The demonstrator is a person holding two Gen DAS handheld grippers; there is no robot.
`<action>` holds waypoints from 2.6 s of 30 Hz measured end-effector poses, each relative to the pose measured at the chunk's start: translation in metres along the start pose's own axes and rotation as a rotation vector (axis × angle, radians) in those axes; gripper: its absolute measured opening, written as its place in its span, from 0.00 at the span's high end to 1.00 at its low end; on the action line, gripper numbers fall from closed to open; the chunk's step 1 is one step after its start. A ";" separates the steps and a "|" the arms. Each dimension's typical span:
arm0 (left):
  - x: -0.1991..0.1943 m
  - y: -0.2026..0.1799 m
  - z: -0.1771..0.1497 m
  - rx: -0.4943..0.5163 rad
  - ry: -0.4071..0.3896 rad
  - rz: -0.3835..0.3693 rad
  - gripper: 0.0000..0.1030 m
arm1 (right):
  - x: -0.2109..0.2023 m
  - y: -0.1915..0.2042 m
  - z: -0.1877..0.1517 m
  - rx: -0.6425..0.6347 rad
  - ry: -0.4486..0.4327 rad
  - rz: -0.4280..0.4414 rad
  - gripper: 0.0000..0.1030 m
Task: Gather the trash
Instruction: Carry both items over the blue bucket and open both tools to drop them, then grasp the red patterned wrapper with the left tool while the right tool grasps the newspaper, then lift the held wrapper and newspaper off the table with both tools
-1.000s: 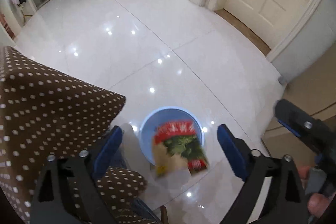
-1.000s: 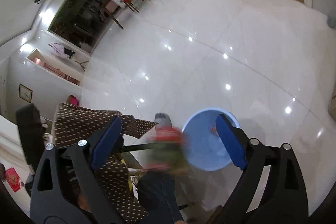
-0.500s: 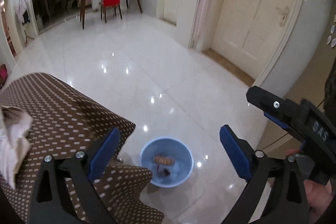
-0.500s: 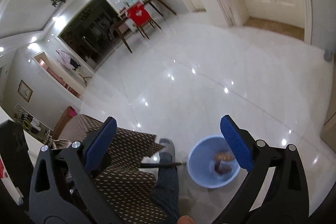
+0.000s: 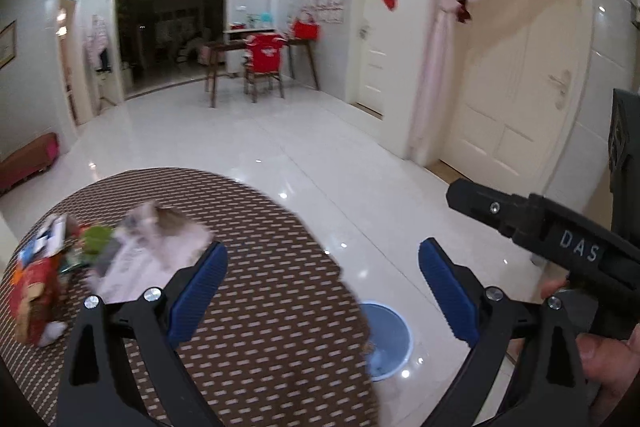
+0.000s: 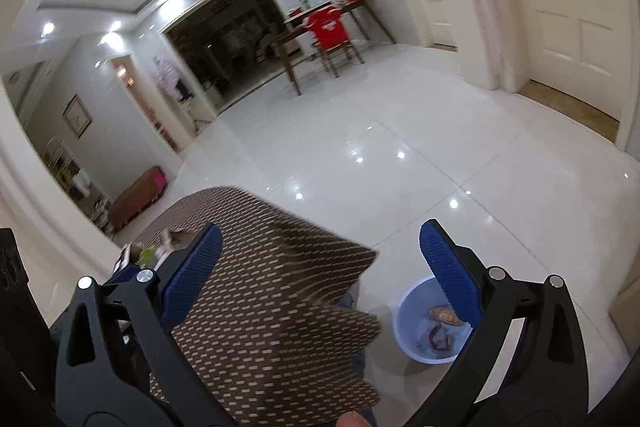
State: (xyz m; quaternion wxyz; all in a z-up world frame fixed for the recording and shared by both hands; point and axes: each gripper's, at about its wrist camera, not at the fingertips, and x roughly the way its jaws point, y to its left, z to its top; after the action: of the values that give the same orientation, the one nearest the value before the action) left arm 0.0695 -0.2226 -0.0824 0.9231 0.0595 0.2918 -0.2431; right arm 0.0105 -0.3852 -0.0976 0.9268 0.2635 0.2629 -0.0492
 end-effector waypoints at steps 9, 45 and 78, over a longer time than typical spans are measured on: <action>-0.042 0.085 -0.022 -0.096 -0.041 0.182 0.08 | 0.035 0.085 -0.020 -0.144 0.068 0.074 0.06; -0.050 0.278 -0.064 -0.151 0.046 0.394 0.59 | 0.155 0.246 -0.135 -0.640 0.342 0.025 0.06; -0.120 0.245 -0.060 -0.282 -0.157 0.263 0.72 | 0.100 0.131 -0.062 -0.300 0.241 0.100 0.88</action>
State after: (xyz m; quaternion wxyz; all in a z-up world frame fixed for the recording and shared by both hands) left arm 0.0720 0.0560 -0.0718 0.9660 -0.0520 0.2398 -0.0810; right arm 0.0979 -0.2363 -0.1335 0.9188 0.1394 0.3629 0.0686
